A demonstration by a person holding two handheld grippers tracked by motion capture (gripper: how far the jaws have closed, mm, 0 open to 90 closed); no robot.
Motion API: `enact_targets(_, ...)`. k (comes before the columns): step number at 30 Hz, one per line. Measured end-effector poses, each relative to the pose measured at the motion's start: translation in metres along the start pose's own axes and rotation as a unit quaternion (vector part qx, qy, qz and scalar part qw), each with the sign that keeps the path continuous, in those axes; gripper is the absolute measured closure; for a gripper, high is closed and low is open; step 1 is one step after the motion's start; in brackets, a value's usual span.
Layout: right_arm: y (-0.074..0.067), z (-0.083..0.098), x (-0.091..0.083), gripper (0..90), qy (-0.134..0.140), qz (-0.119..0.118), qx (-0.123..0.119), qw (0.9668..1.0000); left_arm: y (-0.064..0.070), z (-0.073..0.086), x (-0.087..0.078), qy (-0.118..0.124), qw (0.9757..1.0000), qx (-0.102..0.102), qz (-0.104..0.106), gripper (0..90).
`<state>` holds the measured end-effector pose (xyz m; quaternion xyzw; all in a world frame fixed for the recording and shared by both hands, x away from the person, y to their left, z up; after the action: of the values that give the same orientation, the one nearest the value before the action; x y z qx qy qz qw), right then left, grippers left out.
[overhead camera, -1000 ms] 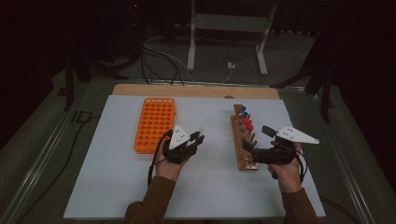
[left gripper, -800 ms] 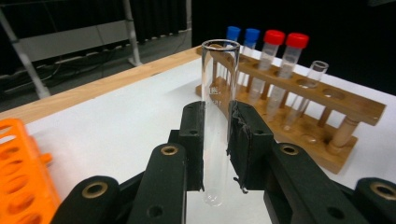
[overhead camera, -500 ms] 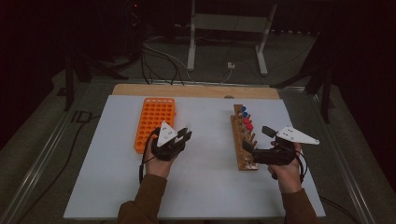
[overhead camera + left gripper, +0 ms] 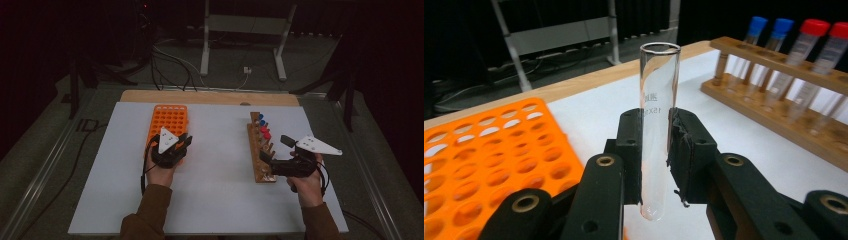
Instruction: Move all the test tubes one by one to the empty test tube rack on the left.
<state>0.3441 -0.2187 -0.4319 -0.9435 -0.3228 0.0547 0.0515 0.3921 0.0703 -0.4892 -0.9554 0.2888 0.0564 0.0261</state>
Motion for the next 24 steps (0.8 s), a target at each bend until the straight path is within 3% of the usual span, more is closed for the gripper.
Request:
enact_targets(13,0.0,-0.001,-0.001,0.5,0.002,-0.001,0.0,1.0,-0.022,0.011,-0.001,-0.007,0.9991,-0.008,-0.042,76.5)
enact_targets(24,-0.001,0.0,0.0,0.5,0.0,-0.002,-0.001,1.0,-0.029,0.031,-0.005,-0.03,0.9981,-0.022,-0.048,76.5)
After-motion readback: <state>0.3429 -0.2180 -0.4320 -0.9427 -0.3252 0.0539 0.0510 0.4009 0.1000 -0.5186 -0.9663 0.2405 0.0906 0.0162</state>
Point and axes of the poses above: each handheld gripper's, and its own axes: x roughly forward along the jaws, z roughly out of its underside, y roughly to its right, the point moved 8 cm from there along x, roughly forward along the jaws, and after that the axes turned 14 degrees about y, right-handed, at the moved point
